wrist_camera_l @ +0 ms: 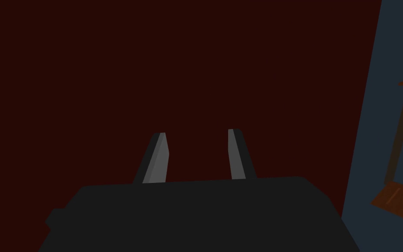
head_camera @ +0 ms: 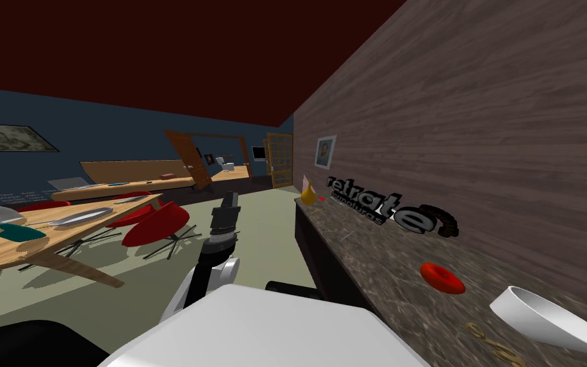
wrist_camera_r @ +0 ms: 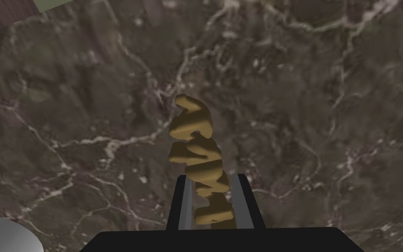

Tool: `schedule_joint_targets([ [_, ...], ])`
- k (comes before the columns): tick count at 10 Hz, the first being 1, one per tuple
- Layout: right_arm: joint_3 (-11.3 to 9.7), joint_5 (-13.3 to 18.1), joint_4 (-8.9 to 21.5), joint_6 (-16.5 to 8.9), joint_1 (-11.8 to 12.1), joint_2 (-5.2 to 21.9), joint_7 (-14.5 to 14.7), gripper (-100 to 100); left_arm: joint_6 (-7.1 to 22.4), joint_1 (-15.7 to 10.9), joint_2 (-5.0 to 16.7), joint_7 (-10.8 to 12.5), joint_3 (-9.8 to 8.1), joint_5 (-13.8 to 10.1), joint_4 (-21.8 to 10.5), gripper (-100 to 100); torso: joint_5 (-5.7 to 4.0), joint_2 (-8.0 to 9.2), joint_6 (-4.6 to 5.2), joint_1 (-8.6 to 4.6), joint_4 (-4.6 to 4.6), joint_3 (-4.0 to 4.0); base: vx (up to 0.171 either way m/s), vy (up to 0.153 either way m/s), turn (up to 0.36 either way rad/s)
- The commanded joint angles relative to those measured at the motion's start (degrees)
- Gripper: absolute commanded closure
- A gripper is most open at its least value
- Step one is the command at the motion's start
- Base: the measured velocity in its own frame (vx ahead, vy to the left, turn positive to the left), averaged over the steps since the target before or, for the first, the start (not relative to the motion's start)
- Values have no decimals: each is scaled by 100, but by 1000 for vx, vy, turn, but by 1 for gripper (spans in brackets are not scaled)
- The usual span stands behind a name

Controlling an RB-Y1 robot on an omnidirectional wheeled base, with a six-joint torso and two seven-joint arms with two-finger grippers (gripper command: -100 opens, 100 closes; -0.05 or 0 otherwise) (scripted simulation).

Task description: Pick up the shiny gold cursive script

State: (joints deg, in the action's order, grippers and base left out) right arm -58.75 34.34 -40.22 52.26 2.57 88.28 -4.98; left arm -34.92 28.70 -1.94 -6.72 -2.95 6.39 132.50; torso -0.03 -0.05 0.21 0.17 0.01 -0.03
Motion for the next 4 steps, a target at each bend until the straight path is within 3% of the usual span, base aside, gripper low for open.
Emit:
schedule_joint_targets([
  [1,-23,-33,-101,48,4,165,-27,100,0,0,0,0,0,0,0,0,0,0,0,0,0,0,-1,23,-31],
  [2,-45,-38,-142,119,-26,283,-53,100,0,0,0,0,0,0,0,0,5,1,3,9,0,1,7,45,-38],
  [3,-24,-57,-153,54,22,237,-26,100,0,0,0,0,0,0,0,0,9,0,2,21,0,0,5,21,-10],
  [4,-26,-59,-160,66,21,253,-32,0,0,0,0,0,0,0,0,0,4,-1,1,15,-1,-1,0,0,0],
])
